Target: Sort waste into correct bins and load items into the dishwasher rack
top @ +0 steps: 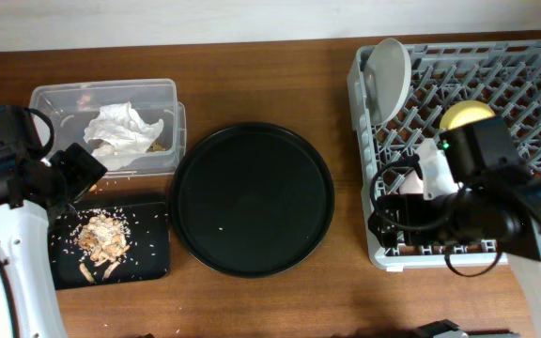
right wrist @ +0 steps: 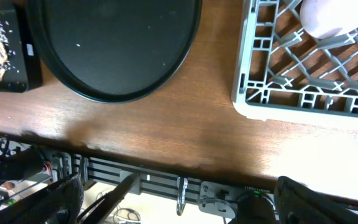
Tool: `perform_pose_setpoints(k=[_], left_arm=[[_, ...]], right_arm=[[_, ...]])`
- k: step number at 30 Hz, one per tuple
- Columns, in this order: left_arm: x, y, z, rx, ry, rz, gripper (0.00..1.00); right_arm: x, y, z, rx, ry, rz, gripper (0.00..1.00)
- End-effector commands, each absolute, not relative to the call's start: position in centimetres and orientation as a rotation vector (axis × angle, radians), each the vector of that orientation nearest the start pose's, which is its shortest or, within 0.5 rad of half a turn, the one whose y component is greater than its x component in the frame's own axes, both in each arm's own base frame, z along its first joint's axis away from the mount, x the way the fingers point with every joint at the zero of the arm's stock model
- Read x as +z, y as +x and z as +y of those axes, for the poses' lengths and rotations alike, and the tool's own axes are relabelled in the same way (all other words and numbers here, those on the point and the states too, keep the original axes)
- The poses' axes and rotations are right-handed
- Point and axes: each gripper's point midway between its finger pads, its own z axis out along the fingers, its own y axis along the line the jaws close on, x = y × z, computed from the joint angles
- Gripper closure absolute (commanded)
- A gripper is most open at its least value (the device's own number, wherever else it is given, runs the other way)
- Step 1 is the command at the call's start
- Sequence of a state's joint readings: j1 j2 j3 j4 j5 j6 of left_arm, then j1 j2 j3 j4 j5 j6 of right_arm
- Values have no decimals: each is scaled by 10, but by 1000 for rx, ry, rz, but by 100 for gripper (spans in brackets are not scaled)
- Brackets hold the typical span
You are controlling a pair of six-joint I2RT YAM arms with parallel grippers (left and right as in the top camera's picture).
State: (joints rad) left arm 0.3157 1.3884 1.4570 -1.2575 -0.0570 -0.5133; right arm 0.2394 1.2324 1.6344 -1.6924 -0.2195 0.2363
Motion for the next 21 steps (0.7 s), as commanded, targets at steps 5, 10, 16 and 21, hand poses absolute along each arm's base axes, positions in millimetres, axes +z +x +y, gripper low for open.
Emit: perform_pose_setpoints(k=[5, 10, 16, 21], left_arm=[[228, 285, 106, 30, -1117, 2497, 1], [228, 285, 106, 30, -1117, 2497, 1], [228, 285, 106, 30, -1117, 2497, 1], [228, 285, 106, 30, -1116, 2497, 1]], right_arm=[[259, 193, 79, 336, -49, 2885, 1], [243, 208, 84, 394, -109, 2628, 1], [235, 206, 102, 453, -424, 2149, 1], [220, 197, 100, 409, -483, 1886, 1]])
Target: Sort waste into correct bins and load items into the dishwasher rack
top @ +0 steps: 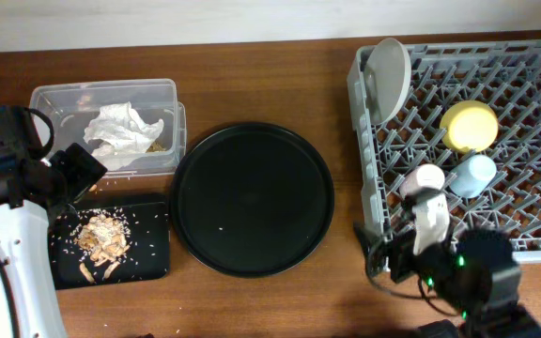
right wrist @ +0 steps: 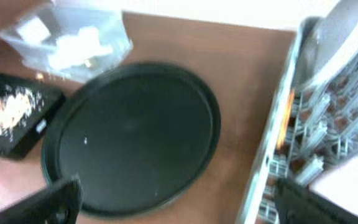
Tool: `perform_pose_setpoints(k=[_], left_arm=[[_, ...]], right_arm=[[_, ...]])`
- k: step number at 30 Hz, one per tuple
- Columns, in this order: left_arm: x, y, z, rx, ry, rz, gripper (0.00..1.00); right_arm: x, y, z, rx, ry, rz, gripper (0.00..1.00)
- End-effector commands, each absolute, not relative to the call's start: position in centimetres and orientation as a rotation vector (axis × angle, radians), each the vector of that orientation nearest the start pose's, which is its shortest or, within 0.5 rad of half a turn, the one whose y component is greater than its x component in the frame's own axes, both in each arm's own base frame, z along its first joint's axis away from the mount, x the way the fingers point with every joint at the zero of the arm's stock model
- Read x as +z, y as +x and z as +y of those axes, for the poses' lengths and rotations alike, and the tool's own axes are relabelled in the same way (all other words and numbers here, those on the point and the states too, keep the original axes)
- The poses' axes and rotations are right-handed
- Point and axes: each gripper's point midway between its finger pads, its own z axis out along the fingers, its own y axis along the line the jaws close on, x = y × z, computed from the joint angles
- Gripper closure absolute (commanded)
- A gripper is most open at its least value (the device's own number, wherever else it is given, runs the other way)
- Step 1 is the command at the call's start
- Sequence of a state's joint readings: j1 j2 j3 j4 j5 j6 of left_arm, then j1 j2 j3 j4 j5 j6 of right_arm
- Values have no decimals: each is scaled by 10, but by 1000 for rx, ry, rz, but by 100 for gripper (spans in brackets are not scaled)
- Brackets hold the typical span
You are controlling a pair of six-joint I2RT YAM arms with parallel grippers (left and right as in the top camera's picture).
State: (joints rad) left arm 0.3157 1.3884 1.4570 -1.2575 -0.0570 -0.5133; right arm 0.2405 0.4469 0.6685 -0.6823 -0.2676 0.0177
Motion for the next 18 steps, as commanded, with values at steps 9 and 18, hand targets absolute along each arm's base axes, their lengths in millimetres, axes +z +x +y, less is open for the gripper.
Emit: perform_pose_setpoints(k=[9, 18], left_arm=[[228, 285, 106, 30, -1116, 2497, 1], [228, 285, 106, 30, -1117, 2497, 1]], right_arm=[[202, 211, 90, 347, -425, 1592, 1], [204, 227, 73, 199, -424, 1478, 1]])
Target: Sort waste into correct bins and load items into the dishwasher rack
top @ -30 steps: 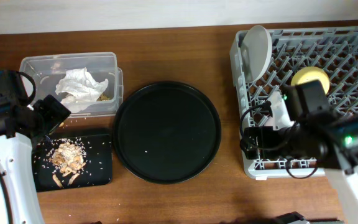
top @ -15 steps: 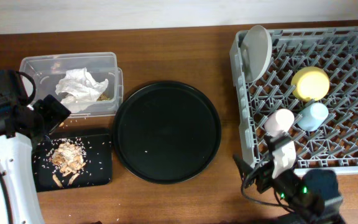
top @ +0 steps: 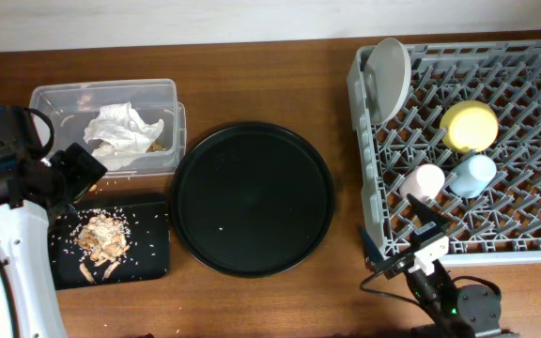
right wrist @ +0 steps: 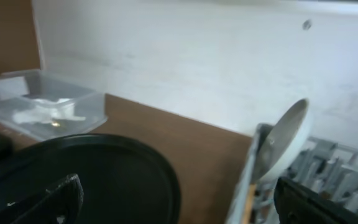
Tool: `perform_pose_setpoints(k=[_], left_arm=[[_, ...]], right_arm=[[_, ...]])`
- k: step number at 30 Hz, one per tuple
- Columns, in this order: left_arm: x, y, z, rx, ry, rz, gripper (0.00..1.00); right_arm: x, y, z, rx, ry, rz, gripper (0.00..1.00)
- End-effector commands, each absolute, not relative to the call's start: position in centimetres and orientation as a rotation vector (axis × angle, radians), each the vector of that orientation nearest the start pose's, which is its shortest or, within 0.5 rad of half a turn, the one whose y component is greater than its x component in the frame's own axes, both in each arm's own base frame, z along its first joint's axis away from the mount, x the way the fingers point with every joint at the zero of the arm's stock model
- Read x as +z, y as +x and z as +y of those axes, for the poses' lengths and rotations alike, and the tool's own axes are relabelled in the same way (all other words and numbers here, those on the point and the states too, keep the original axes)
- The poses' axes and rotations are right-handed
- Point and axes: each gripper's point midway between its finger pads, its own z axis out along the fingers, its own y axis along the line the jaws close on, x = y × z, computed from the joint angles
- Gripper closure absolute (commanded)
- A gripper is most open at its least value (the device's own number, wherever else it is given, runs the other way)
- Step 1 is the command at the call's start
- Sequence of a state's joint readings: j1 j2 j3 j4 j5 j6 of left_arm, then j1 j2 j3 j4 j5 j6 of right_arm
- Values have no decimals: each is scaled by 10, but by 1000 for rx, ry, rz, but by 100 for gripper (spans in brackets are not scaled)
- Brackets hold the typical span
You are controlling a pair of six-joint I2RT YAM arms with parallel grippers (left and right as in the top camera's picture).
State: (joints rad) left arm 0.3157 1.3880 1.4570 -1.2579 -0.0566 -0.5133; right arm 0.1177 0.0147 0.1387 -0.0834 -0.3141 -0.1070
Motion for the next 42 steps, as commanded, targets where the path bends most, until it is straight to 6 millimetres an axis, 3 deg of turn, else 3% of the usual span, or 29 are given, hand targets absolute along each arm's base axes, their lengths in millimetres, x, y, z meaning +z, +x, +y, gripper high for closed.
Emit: perform_pose_setpoints(k=[1, 9, 14, 27, 42], left_arm=[[228, 285, 106, 30, -1117, 2497, 1], [228, 285, 106, 30, -1117, 2497, 1], [228, 285, 106, 30, -1116, 2497, 1], [228, 285, 106, 30, -1117, 2497, 1], [228, 285, 106, 30, -1117, 2497, 1]], right_arm=[[202, 229, 71, 189, -417, 1470, 1], [192, 243, 37, 33, -264, 1477, 1], [155, 246, 14, -64, -170, 1645, 1], [155, 246, 13, -91, -189, 1641, 1], [155, 246, 11, -19, -90, 1649, 1]])
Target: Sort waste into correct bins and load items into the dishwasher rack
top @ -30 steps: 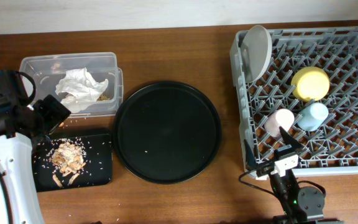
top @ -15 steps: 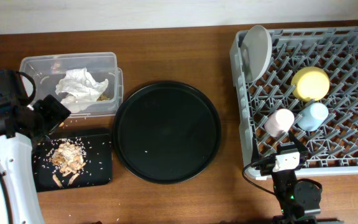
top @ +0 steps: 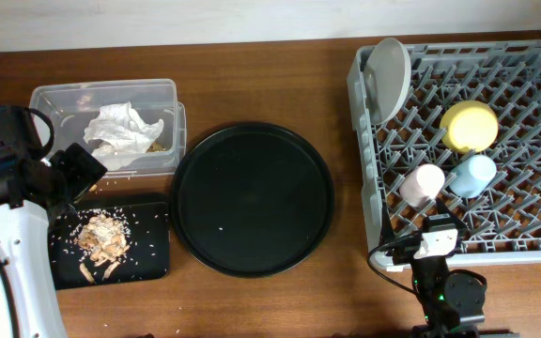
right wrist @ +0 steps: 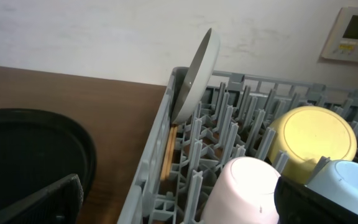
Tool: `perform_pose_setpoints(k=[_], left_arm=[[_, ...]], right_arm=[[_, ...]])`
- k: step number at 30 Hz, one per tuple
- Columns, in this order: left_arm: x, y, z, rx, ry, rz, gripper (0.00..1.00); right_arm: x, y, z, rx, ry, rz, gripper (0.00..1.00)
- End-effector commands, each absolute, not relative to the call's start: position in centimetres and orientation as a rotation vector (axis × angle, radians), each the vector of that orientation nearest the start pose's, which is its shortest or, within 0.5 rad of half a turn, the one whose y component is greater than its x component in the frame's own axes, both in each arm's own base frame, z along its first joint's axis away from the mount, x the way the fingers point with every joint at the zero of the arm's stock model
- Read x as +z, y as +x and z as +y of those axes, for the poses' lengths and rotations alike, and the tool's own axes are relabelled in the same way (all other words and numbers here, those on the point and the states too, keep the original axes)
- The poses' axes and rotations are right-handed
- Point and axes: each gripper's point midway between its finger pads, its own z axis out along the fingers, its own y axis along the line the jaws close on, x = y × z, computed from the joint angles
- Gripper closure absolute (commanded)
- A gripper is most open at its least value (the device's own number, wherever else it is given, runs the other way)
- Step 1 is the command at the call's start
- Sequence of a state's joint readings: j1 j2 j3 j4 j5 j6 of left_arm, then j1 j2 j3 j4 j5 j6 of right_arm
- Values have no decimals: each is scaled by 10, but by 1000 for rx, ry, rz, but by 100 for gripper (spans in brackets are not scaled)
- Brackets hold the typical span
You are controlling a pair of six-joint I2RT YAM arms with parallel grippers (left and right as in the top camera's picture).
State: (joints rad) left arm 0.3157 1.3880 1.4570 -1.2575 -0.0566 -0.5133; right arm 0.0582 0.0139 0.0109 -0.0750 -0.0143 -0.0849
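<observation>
The grey dishwasher rack [top: 533, 246] on the right holds an upright plate [top: 387, 73], a yellow bowl [top: 469, 126], a pink cup [top: 424, 182] and a pale blue cup [top: 470, 174]. In the right wrist view the pink cup [right wrist: 247, 186], the yellow bowl [right wrist: 312, 134] and the plate [right wrist: 194, 74] stand ahead of my right gripper [right wrist: 176, 202], which is open and holds nothing. My right arm [top: 444, 282] sits low at the table's front edge, just before the rack. My left gripper [top: 78, 171] hovers by the clear bin's front left corner; its jaws do not show.
A clear plastic bin [top: 64, 99] holds a crumpled white napkin [top: 120, 131]. A black rectangular tray [top: 153, 258] in front of it carries food scraps [top: 101, 239]. A round black tray [top: 252, 197] lies mid-table with a few crumbs.
My right arm has shifted a little to the right at the table's front edge. Its camera now faces the rack and cups instead of the round tray and far wall. The left arm is unmoved.
At first my right arm was over the rack's front part, beside the pink cup. Then it was at the rack's front edge, with both cups standing free in the rack. After that it lay low at the table's front edge, where it still is, open.
</observation>
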Motion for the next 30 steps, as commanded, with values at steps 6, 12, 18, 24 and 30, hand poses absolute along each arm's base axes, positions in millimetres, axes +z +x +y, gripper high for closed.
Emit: perform_pose_setpoints(k=[6, 12, 18, 24, 30], left_arm=[[228, 285, 106, 30, -1117, 2497, 1], [228, 285, 106, 30, -1117, 2497, 1], [228, 285, 106, 30, -1117, 2497, 1], [226, 278, 104, 37, -1118, 2528, 1], [215, 248, 87, 9, -1166, 2665, 1]], right_arm=[[155, 246, 11, -19, -90, 1649, 1], [155, 246, 11, -19, -90, 1649, 1], [155, 246, 11, -19, -90, 1649, 1], [155, 246, 11, -19, -90, 1649, 1], [155, 246, 11, -19, -90, 1649, 1]])
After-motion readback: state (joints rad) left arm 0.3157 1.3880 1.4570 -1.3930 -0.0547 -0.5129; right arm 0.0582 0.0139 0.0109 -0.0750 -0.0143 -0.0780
